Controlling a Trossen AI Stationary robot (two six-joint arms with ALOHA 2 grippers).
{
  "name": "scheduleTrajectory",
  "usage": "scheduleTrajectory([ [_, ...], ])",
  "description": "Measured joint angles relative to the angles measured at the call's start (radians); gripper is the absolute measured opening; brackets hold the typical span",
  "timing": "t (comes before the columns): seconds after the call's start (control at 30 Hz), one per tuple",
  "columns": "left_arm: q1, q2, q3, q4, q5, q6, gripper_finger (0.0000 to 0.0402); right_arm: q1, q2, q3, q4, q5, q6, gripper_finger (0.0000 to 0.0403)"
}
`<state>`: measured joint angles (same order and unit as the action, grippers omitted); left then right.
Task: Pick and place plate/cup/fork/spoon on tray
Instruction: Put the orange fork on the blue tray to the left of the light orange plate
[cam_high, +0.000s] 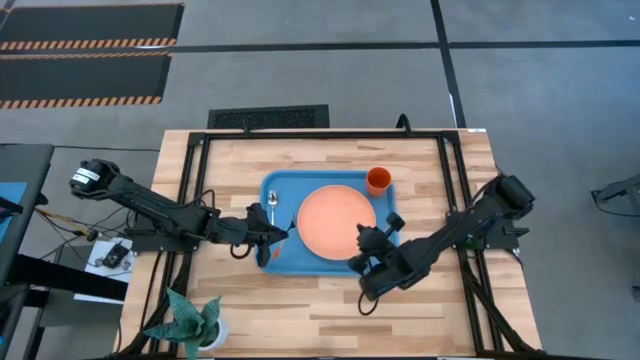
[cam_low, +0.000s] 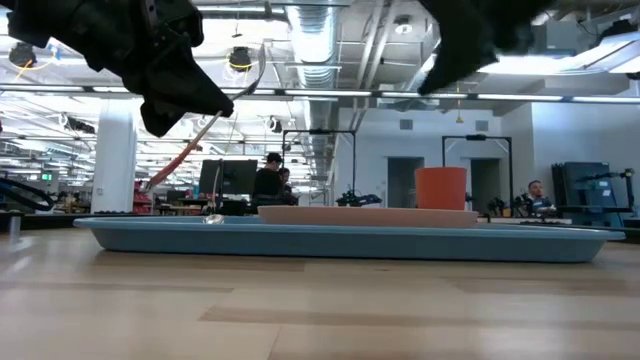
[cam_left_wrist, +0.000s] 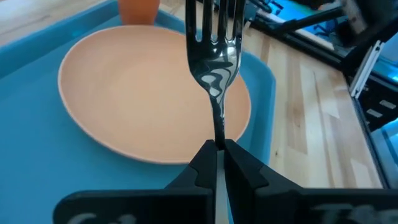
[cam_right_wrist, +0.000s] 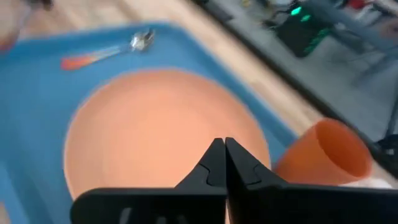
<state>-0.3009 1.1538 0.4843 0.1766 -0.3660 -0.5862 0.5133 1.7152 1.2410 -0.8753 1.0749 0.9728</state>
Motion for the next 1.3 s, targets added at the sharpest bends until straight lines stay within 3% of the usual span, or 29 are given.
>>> scheduleTrajectory([
  [0.1,0.0,0.0,0.0,-0.015,0.001,-0.007,0.0,-0.028,-0.061,-0.171,0.326,-0.113,-0.222,0.0003],
  [0.3,0.0,0.0,0.0,-0.015,0.024,-0.027,0.0,-0.124,-0.162,-0.501,1.191,-0.49,-0.71,0.0003],
  [0.47,0.0,0.0,0.0,-0.031,0.029,-0.092,0.0,-0.2,-0.179,-0.696,1.624,-0.633,-0.822,0.0003],
  [0.6,0.011,0.0,0.0,-0.042,0.021,-0.174,0.0,-0.25,-0.178,-0.764,1.73,-0.657,-0.848,0.0003],
  [0.9,0.106,0.0,0.0,-0.122,-0.013,-0.359,0.0,-0.405,-0.24,-0.775,1.732,-0.832,-0.89,0.0003],
  [1.3,0.249,0.003,0.0,-0.165,0.025,-0.476,0.0,-0.512,-0.248,-0.775,1.746,-0.891,-0.928,0.0005],
])
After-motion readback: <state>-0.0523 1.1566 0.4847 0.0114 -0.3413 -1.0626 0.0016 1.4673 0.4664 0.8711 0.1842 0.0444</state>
